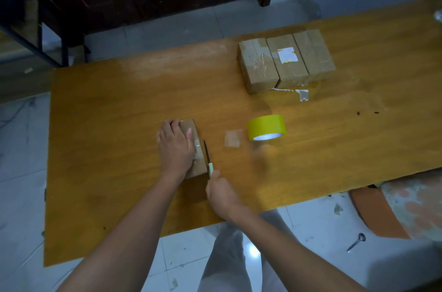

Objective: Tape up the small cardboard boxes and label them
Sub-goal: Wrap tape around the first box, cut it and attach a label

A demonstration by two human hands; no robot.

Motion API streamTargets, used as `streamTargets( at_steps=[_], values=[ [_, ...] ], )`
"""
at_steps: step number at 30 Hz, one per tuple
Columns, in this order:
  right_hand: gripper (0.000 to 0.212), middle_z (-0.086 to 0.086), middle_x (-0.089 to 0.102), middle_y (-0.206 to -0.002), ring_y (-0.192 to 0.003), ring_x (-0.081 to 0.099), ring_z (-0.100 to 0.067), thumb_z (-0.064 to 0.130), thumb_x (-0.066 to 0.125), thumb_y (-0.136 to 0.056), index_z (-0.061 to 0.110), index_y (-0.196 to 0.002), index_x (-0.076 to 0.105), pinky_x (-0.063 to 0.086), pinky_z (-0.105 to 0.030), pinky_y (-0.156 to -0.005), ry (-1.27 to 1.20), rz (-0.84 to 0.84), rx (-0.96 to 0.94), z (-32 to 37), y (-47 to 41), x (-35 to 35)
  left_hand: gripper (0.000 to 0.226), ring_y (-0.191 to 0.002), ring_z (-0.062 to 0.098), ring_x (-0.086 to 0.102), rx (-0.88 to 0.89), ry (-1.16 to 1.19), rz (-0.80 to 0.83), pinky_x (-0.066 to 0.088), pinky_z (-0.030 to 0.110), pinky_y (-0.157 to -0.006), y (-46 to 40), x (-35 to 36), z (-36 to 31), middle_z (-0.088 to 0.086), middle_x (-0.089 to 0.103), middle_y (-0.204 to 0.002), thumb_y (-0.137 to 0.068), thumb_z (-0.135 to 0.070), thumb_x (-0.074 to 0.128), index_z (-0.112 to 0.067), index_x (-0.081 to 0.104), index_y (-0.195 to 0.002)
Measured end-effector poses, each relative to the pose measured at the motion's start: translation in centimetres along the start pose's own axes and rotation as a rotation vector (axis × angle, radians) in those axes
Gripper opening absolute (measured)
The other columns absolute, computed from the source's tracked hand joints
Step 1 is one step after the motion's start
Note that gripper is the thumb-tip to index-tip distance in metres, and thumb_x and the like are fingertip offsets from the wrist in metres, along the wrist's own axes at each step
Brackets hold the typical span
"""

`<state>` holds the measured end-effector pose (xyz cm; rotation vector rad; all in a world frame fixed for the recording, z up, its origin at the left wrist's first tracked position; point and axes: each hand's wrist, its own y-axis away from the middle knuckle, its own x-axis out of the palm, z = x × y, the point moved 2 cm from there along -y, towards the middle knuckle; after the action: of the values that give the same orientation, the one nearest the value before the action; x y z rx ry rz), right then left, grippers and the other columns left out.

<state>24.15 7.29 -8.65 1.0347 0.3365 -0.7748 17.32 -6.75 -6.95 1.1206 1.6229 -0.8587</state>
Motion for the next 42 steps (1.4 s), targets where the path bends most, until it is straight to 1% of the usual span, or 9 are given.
streamTargets(
  at_steps=[4,9,13,21,27,33,36,39,42],
  values=[
    [0.025,-0.015,0.066,-0.090,-0.077,0.066,-0.029,0.025,0.033,-0.103,0.005,-0.117,0.040,0.040,-0.028,-0.053,0.015,-0.144,-0.032,-0.1,1.4,-1.3,0.049,-0.115,0.033,0.048,-0.005,0.001,0.009,0.040,0.046,-0.101,0.1,-0.1,0.0,0.016,0.047,-0.125,-0.100,-0.039,0.036,-0.003,0.048,-0.130],
    [0.024,-0.010,0.063,-0.093,-0.080,0.059,-0.031,0.030,0.040,-0.102,0.011,-0.106,0.054,0.043,-0.039,-0.067,-0.125,-0.489,-0.156,-2.3,4.3,-9.2,0.051,-0.119,0.033,0.047,0.012,-0.016,0.030,0.039,0.046,-0.102,0.0,-0.5,0.3,0.017,0.048,-0.129,-0.102,-0.041,0.035,-0.003,0.047,-0.133],
    [0.013,0.008,0.049,-0.058,-0.048,0.050,-0.015,0.029,0.048,-0.099,0.021,-0.089,0.049,0.030,-0.018,-0.044,-0.153,-0.801,-0.066,-9.5,5.5,-17.2,0.048,-0.121,0.033,0.047,0.010,-0.036,0.063,0.037,0.046,-0.104,-0.2,-0.6,0.0,0.016,0.049,-0.131,-0.101,-0.041,0.038,-0.006,0.049,-0.131],
    [0.038,-0.014,0.065,-0.095,-0.074,0.061,-0.035,0.038,0.047,-0.098,0.015,-0.128,0.048,0.034,-0.032,-0.052,0.122,-0.594,0.180,-19.2,1.2,-18.5,0.047,-0.135,0.034,0.028,-0.086,0.040,0.136,0.024,0.052,-0.108,-1.1,-2.3,0.3,0.012,0.038,-0.143,-0.096,-0.050,0.047,-0.018,0.051,-0.131],
    [0.052,-0.019,0.049,-0.122,-0.083,0.061,-0.039,0.047,0.036,-0.099,0.010,-0.135,0.039,0.039,-0.034,-0.058,0.292,-0.533,0.401,-18.1,2.3,-19.7,0.127,-0.144,0.040,0.015,-0.409,0.108,0.311,0.023,0.056,-0.112,3.0,-2.9,-1.1,0.018,0.009,-0.158,-0.065,-0.081,0.062,-0.018,-0.003,-0.154],
    [0.028,0.000,0.060,-0.097,-0.077,0.060,-0.019,0.034,0.060,-0.091,0.017,-0.112,0.058,0.040,-0.031,-0.061,-0.156,-0.800,-0.094,-10.4,5.7,-20.7,0.115,-0.122,0.027,0.044,-0.422,0.477,0.194,0.046,0.039,-0.098,5.6,-4.4,-0.7,0.008,0.032,-0.139,-0.068,-0.045,0.084,-0.021,0.010,-0.153],
    [0.057,0.010,0.062,-0.103,-0.090,0.061,-0.004,0.058,0.071,-0.075,0.029,-0.121,0.054,0.048,-0.018,-0.071,-0.550,-0.461,-0.231,-4.1,5.9,-18.1,0.114,-0.117,0.012,0.038,-0.349,0.597,0.142,0.040,0.030,-0.098,5.6,-6.4,-2.6,0.003,0.029,-0.142,-0.068,-0.044,0.085,-0.021,0.011,-0.152],
    [0.091,0.003,0.058,-0.125,-0.113,0.057,-0.010,0.066,0.070,-0.064,0.021,-0.138,0.043,0.049,-0.028,-0.093,-0.794,-0.083,-0.157,0.6,4.1,-15.6,0.113,-0.131,0.016,0.037,-0.270,0.747,0.200,0.036,0.034,-0.110,5.6,-7.5,-6.9,0.007,0.029,-0.146,-0.067,-0.036,0.086,-0.014,0.015,-0.151],
    [0.048,-0.007,0.069,-0.111,-0.099,0.068,-0.016,0.045,0.071,-0.082,0.014,-0.116,0.060,0.055,-0.034,-0.087,-0.996,-0.098,-0.148,2.0,2.2,-16.0,0.109,-0.137,0.018,0.032,-0.231,0.795,0.214,0.031,0.034,-0.115,5.1,-7.9,-10.2,0.009,0.029,-0.148,-0.062,-0.038,0.073,-0.008,0.018,-0.151]
  ],
)
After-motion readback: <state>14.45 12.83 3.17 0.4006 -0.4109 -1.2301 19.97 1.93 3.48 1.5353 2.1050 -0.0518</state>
